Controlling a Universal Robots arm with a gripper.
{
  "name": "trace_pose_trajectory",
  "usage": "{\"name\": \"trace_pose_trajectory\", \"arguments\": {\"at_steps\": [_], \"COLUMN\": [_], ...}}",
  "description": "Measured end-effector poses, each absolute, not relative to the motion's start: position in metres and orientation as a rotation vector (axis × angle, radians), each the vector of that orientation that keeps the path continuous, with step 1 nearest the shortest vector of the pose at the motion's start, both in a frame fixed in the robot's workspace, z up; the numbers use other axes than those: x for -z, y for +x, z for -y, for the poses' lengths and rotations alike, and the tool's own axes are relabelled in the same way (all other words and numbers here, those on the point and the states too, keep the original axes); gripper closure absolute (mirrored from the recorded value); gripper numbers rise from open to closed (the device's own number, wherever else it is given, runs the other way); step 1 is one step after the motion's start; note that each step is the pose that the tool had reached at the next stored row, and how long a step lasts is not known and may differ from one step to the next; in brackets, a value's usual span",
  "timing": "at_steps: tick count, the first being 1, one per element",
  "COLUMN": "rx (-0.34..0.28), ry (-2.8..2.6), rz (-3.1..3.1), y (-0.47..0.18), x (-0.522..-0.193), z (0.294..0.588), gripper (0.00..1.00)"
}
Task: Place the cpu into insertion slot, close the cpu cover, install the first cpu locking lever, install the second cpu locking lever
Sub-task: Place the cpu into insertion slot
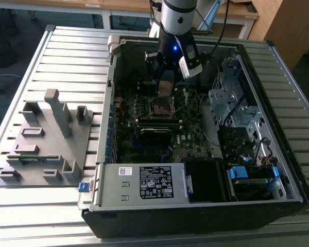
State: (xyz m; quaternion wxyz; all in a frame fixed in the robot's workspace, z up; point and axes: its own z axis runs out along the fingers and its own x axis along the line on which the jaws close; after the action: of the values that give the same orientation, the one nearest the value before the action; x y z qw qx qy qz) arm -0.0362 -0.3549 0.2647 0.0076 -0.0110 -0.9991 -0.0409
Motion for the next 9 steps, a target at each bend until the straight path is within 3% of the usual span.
{"name": "trace_pose_trajectory", "arguments": {"at_steps": [9], "rx": [0.083], "ry": [-0.034], "rz": [3.125], "y": [-0.0361], "x": [-0.2611], "z": [0.3549], "gripper": [0.46]}}
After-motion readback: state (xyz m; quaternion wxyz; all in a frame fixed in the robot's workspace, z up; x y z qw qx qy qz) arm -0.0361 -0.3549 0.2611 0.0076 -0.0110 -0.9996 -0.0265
